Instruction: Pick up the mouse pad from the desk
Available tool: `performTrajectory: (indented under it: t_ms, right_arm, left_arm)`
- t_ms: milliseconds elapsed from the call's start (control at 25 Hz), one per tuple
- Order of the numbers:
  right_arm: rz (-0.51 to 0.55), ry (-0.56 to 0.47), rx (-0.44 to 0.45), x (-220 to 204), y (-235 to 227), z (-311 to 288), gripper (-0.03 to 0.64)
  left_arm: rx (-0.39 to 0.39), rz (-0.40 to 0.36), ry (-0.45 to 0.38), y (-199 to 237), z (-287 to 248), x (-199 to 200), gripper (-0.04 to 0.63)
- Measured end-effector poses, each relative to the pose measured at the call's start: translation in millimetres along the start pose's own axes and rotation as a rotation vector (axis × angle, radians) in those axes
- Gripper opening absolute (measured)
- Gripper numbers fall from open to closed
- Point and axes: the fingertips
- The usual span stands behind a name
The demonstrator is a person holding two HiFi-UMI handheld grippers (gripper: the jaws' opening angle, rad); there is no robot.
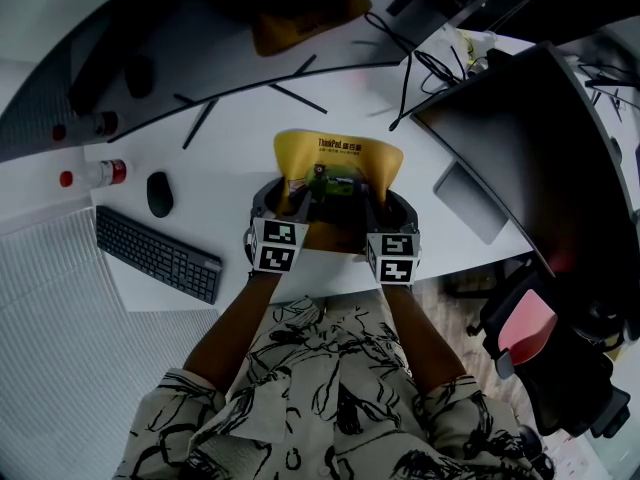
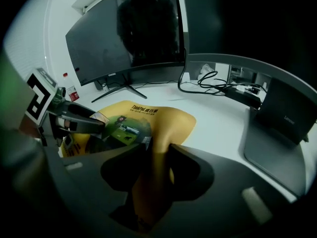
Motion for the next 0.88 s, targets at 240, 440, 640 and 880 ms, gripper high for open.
performTrajectory:
  t_ms: [240,440,640,880]
  right_arm:
    - [-0.032,-0.012,0.064,4.3,9.3,1.8,0.08]
    - [-0.047,-0.048,0.095,10.5,10.6,8.3,0.065]
    - [-0.039,-0.096,0.104,25.1,9.7,14.8,0.048]
    - [-0.035,-0.14,0.091,43.5,3.6,21.6,0.047]
  left_arm:
    - [-0.011,-0.003,-0.001,0.4,3.3,5.3,0.205]
    - [-0.042,-0.01,-0.023,-2.1,11.7,12.6,0.136]
    - [-0.061,-0.008,-0.063,-6.7,21.1,23.1,0.104]
    - [-0.06,-0.009,-0.126,-8.1,32.8,44.0,0.092]
Point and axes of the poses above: the fingertips, and each gripper's own axes: z backward along the fingers, y to its left, x out of its top, and after that the axes turned 13 degrees about z, right-handed
